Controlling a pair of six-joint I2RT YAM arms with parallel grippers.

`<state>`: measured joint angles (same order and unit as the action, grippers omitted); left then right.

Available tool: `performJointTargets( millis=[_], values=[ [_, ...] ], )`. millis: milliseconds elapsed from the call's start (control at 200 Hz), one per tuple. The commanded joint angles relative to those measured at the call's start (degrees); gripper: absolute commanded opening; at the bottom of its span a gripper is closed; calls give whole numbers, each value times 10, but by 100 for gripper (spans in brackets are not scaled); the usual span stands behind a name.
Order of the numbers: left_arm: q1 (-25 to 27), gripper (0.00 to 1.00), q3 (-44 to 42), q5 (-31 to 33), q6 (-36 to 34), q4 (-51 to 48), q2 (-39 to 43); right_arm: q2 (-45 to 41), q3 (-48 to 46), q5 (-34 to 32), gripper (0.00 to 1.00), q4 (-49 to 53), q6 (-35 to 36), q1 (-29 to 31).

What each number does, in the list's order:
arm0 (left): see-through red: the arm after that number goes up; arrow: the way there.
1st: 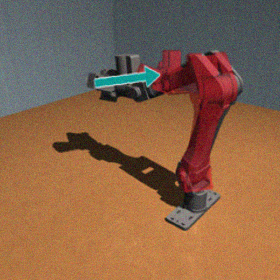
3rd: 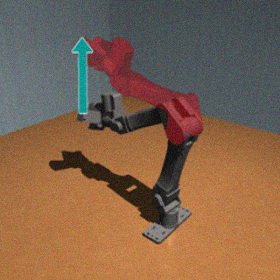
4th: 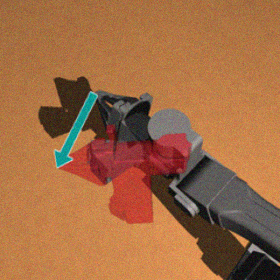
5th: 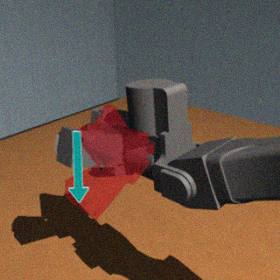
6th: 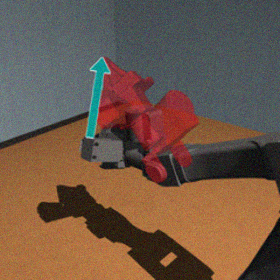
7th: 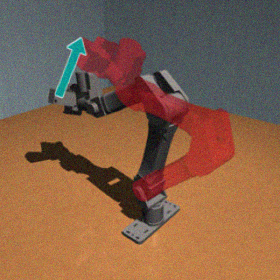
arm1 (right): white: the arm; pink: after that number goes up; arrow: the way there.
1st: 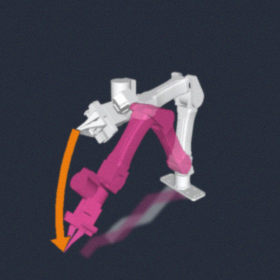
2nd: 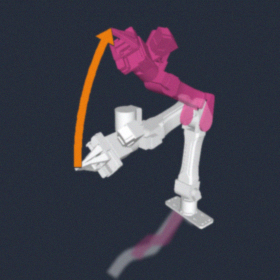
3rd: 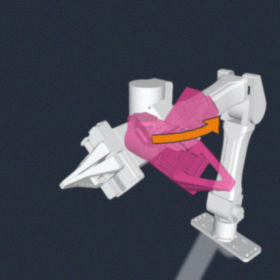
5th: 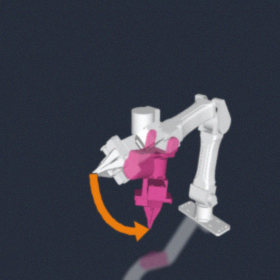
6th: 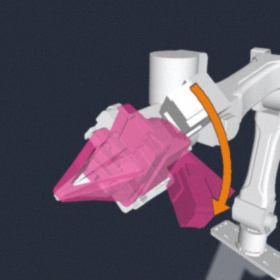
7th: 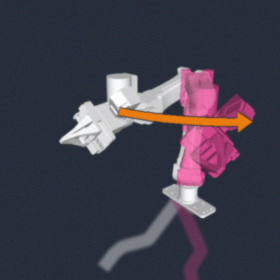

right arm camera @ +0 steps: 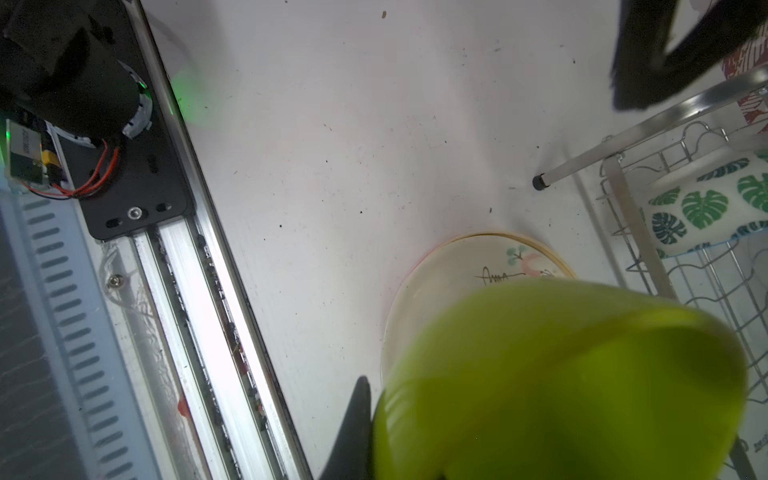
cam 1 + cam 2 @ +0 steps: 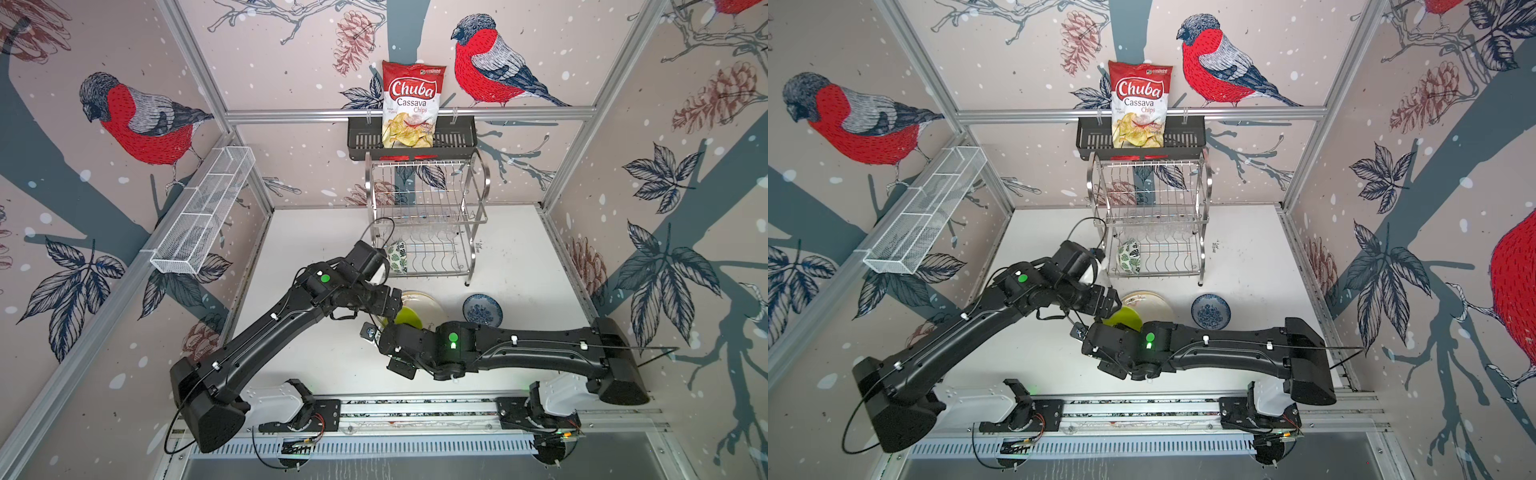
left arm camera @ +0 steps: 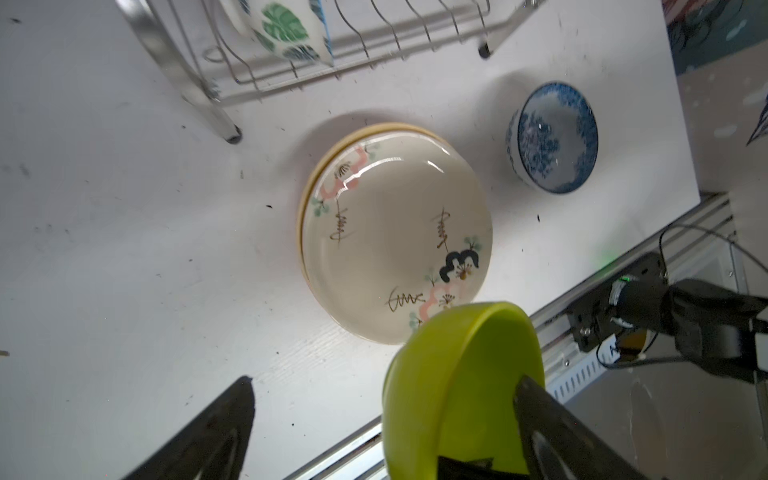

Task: Unload the mixed dishes from the dish rack
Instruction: 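Hold the lime-green bowl over the plates while the left gripper reaches to it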

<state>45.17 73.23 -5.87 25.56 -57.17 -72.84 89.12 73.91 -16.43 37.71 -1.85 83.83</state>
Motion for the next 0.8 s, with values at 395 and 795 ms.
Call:
performJointTargets(
  millis=[395, 795],
  values=[
    [25, 41, -15, 38, 0, -12, -34, 10, 46, -51, 0, 17, 44, -4],
    [26, 0, -16, 21, -3, 5, -48, -9, 25, -65, 5, -19, 36, -5]
  ],
)
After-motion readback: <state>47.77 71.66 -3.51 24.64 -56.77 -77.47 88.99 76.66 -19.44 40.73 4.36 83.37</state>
